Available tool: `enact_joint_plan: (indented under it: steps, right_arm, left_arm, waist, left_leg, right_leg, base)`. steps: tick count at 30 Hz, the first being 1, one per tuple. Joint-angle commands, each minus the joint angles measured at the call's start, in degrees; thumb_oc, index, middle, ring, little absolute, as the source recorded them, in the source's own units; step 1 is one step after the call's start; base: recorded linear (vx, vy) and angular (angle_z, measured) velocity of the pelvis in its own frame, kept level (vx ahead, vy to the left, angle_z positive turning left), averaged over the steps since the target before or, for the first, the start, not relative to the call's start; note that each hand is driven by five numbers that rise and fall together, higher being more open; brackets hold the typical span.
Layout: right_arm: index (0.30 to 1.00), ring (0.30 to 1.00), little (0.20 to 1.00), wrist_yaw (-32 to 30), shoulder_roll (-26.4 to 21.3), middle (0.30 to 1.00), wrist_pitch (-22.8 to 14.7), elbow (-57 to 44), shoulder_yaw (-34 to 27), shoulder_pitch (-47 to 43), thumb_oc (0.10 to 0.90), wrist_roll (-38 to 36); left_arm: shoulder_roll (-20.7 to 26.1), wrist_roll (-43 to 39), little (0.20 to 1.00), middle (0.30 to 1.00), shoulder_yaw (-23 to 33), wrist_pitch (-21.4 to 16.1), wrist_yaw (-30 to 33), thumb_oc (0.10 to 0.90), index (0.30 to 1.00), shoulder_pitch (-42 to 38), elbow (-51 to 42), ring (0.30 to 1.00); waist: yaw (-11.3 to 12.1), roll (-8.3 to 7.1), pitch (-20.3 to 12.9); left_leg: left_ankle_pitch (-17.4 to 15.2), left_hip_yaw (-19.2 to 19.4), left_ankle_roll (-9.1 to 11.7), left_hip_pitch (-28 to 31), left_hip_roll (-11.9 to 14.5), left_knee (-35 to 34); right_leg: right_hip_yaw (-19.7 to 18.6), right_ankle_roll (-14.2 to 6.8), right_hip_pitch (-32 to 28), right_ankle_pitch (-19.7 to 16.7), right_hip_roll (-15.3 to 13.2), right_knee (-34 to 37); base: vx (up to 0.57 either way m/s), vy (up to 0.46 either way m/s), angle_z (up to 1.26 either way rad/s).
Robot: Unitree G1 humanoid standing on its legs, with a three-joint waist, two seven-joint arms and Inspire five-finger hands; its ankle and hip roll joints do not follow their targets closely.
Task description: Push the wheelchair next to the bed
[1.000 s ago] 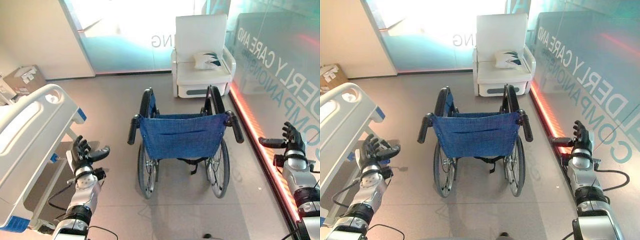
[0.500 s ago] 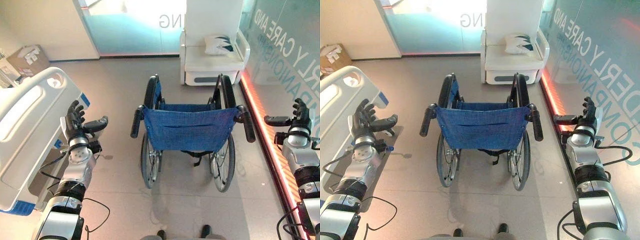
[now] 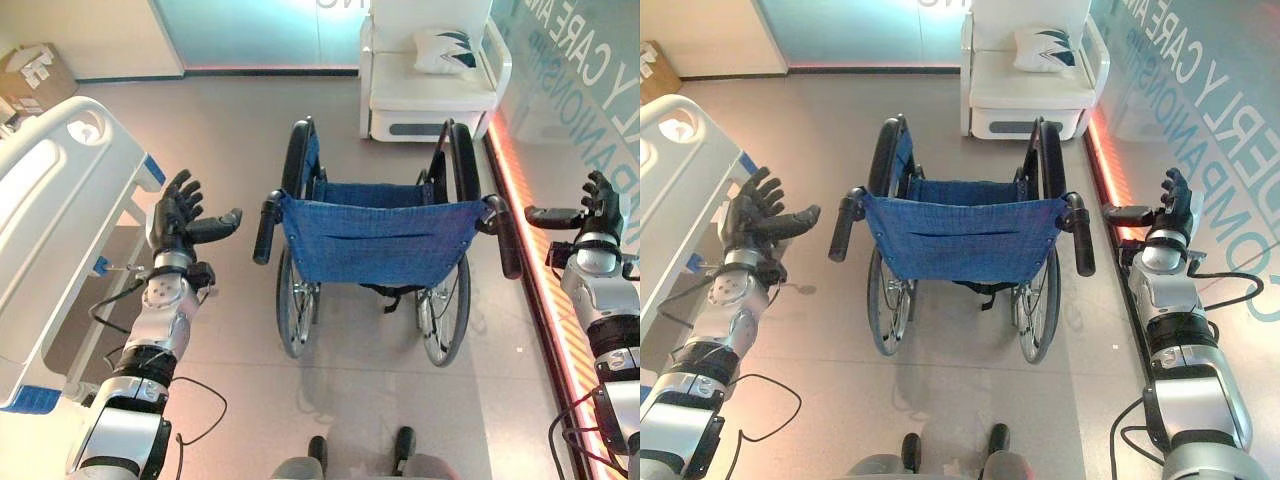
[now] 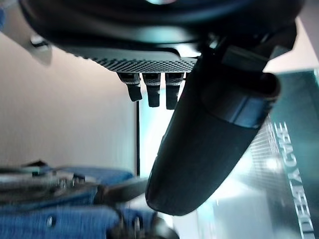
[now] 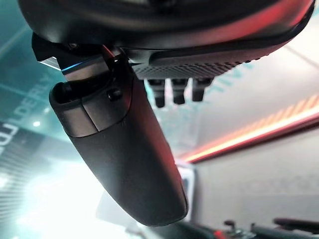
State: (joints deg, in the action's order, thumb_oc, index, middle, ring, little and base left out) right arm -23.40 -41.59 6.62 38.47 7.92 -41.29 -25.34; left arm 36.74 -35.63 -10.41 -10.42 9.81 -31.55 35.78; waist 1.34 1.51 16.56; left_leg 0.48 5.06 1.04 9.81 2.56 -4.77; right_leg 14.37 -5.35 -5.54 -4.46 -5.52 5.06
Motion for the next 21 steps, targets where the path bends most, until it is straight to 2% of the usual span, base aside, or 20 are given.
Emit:
enact_joint_plan:
  steps: [1,9,15,16,18,20,21]
  right_arm:
    - [0.9,0.9,0.9,0.8,-5.2,0.9,-8.0,-5.9,4.8,-8.6,0.8,-0.8]
    - [0.9,0.9,0.9,-0.5,-4.0,0.9,-11.0,-11.8,3.9,-7.9,0.8,-1.5]
    - [0.9,0.9,0.9,0.7,-2.9,0.9,-10.4,-13.9,3.4,-8.0,0.8,-3.1]
    - [0.9,0.9,0.9,1.7,-2.7,0.9,-8.8,-14.0,3.9,-8.3,0.8,-2.1]
    - [0.9,0.9,0.9,4.8,-2.9,0.9,-2.5,-13.4,5.8,-9.0,0.8,0.0]
    - [0.9,0.9,0.9,6.7,-3.3,0.9,1.8,-12.8,7.1,-9.5,0.8,1.6]
    - [0.9,0.9,0.9,9.4,-3.9,0.9,6.1,-11.9,8.7,-10.1,0.8,2.7]
  left_arm:
    - [5.8,-0.2,0.9,0.9,-2.1,-5.6,-2.1,0.8,0.9,-8.9,-5.3,0.9]
    - [5.2,-6.7,0.9,0.9,-2.0,-5.7,-8.9,0.8,0.9,-9.0,-10.1,0.9]
    - [4.0,-6.3,0.9,0.9,-2.6,-4.2,-11.7,0.8,0.9,-8.8,-11.9,0.9]
    - [4.0,-4.6,0.9,0.9,-3.2,-3.9,-11.3,0.8,0.9,-9.0,-11.8,0.9]
    - [4.8,-2.3,0.9,0.9,-4.0,-1.6,-11.1,0.8,0.9,-9.5,-11.4,0.9]
    - [5.2,-1.7,0.9,0.9,-4.3,-0.5,-11.0,0.8,0.9,-9.8,-11.1,0.9]
    - [5.9,-1.7,0.9,0.9,-4.7,0.1,-11.2,0.8,0.9,-10.4,-10.7,0.9]
  waist:
    - [0.5,-1.34,-5.2]
    - [0.3,-1.58,-4.1]
    - [0.1,-1.59,-3.8]
    - [0.1,-1.61,-3.7]
    - [0.2,-1.71,-3.6]
    - [0.1,-1.78,-3.5]
    - [0.1,-1.86,-3.3]
  left_leg:
    - [-1.5,0.5,-1.3,-4.9,-2.4,4.3]
    - [-1.5,0.3,-1.6,-5.4,-2.7,4.1]
    - [-1.7,0.4,-1.7,-5.7,-2.7,4.1]
    - [-1.7,0.4,-1.7,-5.9,-2.8,4.2]
    - [-1.5,0.5,-1.6,-6.1,-2.8,4.2]
    - [-1.4,0.5,-1.6,-6.4,-2.8,4.3]
    - [-1.3,0.6,-1.6,-6.5,-2.7,4.1]
  right_leg:
    - [-1.7,0.2,1.9,3.9,-0.5,-7.0]
    - [-1.8,0.4,2.6,3.9,-0.3,-6.9]
    - [-2.1,0.4,3.0,3.9,-0.2,-6.9]
    - [-2.1,0.3,3.2,3.8,-0.3,-6.9]
    - [-2.1,0.2,3.4,3.6,-0.3,-6.8]
    - [-2.1,0.2,3.6,3.6,-0.4,-6.8]
    - [-2.1,0.1,3.7,3.5,-0.4,-6.8]
  base:
    - [-0.02,-0.015,0.03]
    - [-0.02,-0.008,0.02]
    - [-0.04,-0.006,0.01]
    - [-0.06,-0.006,0.0]
    - [-0.07,-0.006,-0.01]
    - [-0.07,-0.006,-0.02]
    - [-0.08,-0.009,-0.03]
